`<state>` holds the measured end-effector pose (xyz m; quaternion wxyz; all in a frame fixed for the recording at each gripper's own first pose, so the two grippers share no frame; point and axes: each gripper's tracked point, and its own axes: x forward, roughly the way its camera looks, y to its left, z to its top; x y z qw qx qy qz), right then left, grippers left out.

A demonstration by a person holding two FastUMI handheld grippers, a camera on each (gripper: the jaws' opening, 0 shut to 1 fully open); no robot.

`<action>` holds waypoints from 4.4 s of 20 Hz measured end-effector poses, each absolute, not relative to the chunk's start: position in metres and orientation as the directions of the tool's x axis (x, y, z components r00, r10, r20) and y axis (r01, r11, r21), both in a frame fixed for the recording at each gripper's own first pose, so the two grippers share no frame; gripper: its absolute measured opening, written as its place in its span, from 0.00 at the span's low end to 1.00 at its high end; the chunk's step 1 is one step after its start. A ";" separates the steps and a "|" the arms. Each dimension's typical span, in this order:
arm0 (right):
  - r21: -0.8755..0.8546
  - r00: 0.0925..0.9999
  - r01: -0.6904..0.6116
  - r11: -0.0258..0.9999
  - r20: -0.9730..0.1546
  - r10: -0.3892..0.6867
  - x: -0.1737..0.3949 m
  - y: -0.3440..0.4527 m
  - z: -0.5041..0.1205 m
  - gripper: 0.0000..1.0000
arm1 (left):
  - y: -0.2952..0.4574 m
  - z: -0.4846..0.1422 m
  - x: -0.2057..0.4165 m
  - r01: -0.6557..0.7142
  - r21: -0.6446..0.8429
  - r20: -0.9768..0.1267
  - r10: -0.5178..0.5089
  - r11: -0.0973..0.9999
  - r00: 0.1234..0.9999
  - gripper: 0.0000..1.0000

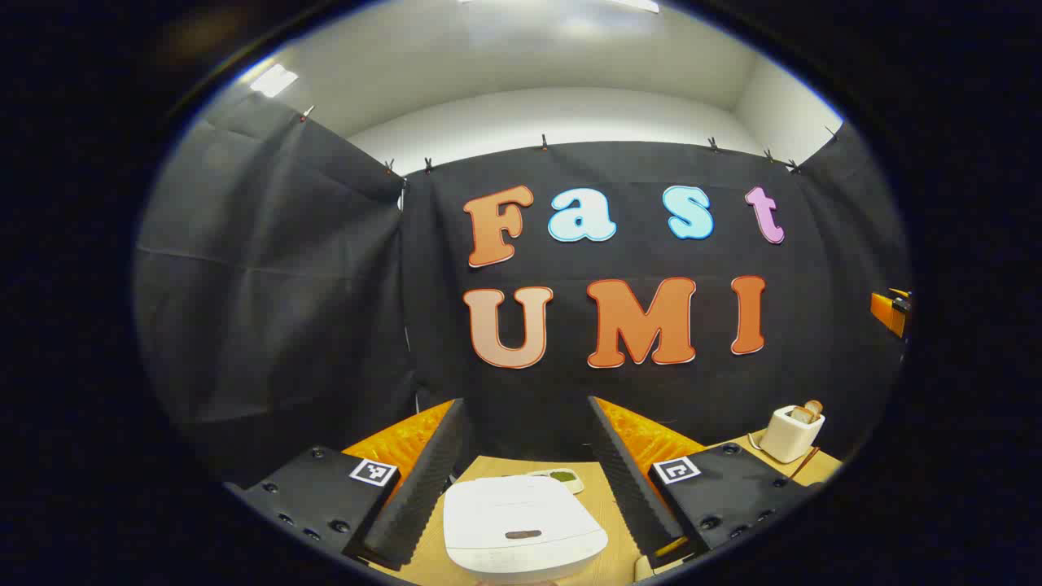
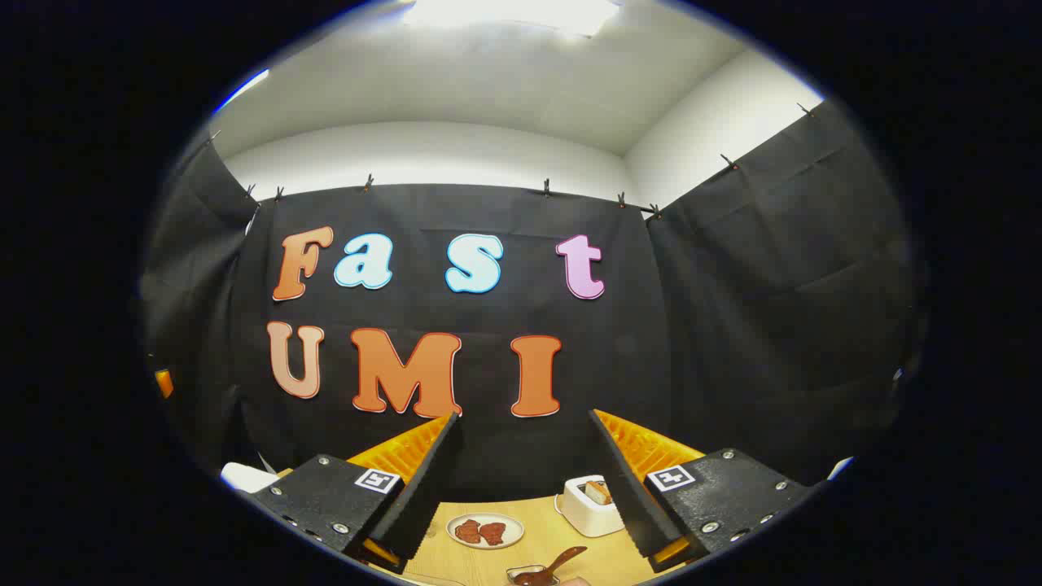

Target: Close the left gripper, press the button to open the rice cooker; take a wooden spoon from the chopstick holder with the right hand, scoop a spoonful of rice and pour it into the rice cooker, then put the wooden spoon back into the chopstick holder.

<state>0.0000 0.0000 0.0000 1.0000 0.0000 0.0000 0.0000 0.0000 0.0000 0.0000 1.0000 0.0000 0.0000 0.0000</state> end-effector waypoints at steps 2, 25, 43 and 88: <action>-0.029 1.000 0.012 0.999 0.007 -0.012 -0.001 -0.001 0.004 0.97 | 0.007 -0.002 0.007 -0.003 -0.005 -0.015 0.003 1.000 1.000 0.96; -0.072 0.994 -0.106 0.992 -0.005 0.106 0.030 -0.025 -0.008 0.95 | -0.061 0.021 0.016 -0.019 -0.031 0.004 0.020 0.999 1.000 1.00; -0.121 0.992 -0.047 0.992 -0.120 0.032 0.012 -0.054 -0.048 0.95 | -0.022 -0.093 0.057 -0.105 -0.111 -0.474 0.040 0.988 0.879 0.03; -0.065 0.858 -0.157 0.985 -0.503 0.104 0.023 -0.035 -0.216 0.95 | 0.013 -0.114 0.063 -0.125 -0.150 -0.464 0.042 0.981 0.885 0.05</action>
